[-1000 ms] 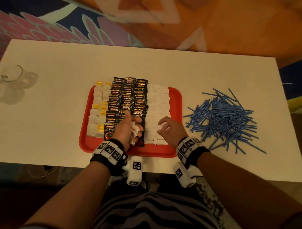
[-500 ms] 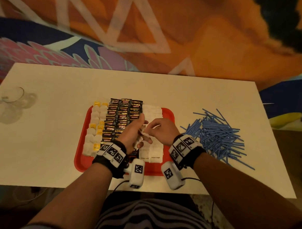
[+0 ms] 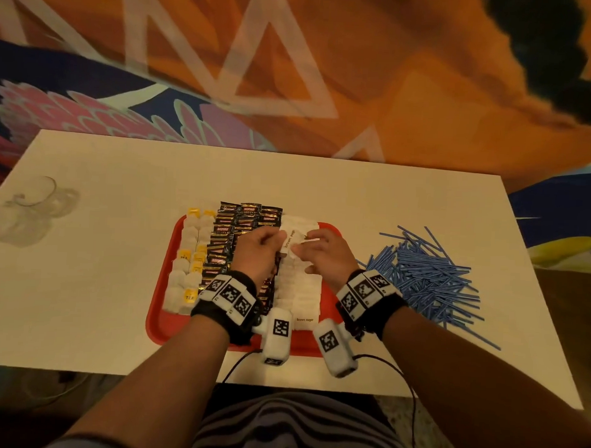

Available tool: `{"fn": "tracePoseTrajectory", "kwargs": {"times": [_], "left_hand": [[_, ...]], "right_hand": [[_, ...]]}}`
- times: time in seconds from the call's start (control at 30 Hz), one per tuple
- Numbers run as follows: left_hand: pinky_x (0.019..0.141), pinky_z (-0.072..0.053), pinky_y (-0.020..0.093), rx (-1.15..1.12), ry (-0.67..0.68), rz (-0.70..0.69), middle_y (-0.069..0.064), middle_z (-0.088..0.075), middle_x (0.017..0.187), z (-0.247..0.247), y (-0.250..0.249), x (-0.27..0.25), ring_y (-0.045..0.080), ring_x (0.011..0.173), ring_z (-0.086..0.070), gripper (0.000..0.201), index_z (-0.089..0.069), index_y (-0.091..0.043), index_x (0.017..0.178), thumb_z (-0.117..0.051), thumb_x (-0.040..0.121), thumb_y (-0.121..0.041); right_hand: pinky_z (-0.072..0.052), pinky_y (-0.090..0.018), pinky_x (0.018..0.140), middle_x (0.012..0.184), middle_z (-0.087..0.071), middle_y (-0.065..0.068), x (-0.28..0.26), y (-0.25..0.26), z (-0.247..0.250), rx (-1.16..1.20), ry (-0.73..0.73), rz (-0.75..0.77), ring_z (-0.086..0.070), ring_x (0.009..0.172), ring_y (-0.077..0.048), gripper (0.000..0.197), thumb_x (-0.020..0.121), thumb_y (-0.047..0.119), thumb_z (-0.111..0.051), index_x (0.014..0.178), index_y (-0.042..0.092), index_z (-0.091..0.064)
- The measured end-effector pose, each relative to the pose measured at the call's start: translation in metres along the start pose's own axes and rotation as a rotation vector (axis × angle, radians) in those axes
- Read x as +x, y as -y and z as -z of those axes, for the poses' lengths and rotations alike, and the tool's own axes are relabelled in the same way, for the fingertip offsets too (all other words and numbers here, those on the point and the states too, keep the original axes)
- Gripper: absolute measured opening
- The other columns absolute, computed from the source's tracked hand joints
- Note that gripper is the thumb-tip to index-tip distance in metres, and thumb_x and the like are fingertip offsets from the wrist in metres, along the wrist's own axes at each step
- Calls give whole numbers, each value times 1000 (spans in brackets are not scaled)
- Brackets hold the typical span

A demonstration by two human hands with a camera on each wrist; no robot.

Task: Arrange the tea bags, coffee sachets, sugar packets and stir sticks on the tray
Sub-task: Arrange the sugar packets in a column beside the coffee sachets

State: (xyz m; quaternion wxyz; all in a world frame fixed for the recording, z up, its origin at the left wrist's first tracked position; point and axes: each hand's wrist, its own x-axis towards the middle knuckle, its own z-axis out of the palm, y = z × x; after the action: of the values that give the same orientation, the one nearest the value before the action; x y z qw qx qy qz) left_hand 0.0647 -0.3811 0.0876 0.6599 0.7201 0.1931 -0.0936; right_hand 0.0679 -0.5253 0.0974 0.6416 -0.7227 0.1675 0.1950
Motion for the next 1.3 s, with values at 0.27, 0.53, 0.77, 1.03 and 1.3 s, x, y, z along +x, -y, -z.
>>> {"fn": "tracePoseTrajectory", "kwargs": {"times": [0.27,0.53,0.77,1.03,1.3], "left_hand": [[47,-40,20,23,4,-118,-4,-64,71,-1,3,-3,-1,47,-51,14,-72,-9,98,-66,95,-21],[43,-38,9,1,51,-161,2,-64,75,1,1,-5,-4,41,-50,2,-66,-8,92,-66,93,-7],[43,-38,11,33,43,-189,-9,-60,65,-1,3,-6,-3,41,-48,6,-66,-10,91,-63,95,-8],[43,-37,23,49,37,-112,-9,-50,61,2,11,-8,4,41,-39,10,-66,-14,86,-63,96,-15],[39,-35,22,-26,0,-49,-3,-57,69,6,21,-14,8,43,-42,11,-67,-14,86,-63,96,-15]], "right_hand": [[-56,-25,63,89,-63,-14,3,6,3,180,-29,59,-64,68,-18,23,81,-7,-71,82,10,-56],[-55,-26,58,90,-56,-18,10,1,5,317,-24,-20,-61,83,-28,17,95,22,-62,93,6,-59],[-54,-27,61,84,-68,-1,4,1,7,246,32,10,-64,75,-12,10,87,13,-71,95,11,-65],[-51,-28,64,91,-73,0,5,-10,7,278,-157,114,-65,80,-11,8,84,12,-75,83,20,-72],[-50,-22,57,82,-72,-6,4,-32,8,-34,29,-77,-71,68,-11,40,76,15,-83,108,3,-62]]}}
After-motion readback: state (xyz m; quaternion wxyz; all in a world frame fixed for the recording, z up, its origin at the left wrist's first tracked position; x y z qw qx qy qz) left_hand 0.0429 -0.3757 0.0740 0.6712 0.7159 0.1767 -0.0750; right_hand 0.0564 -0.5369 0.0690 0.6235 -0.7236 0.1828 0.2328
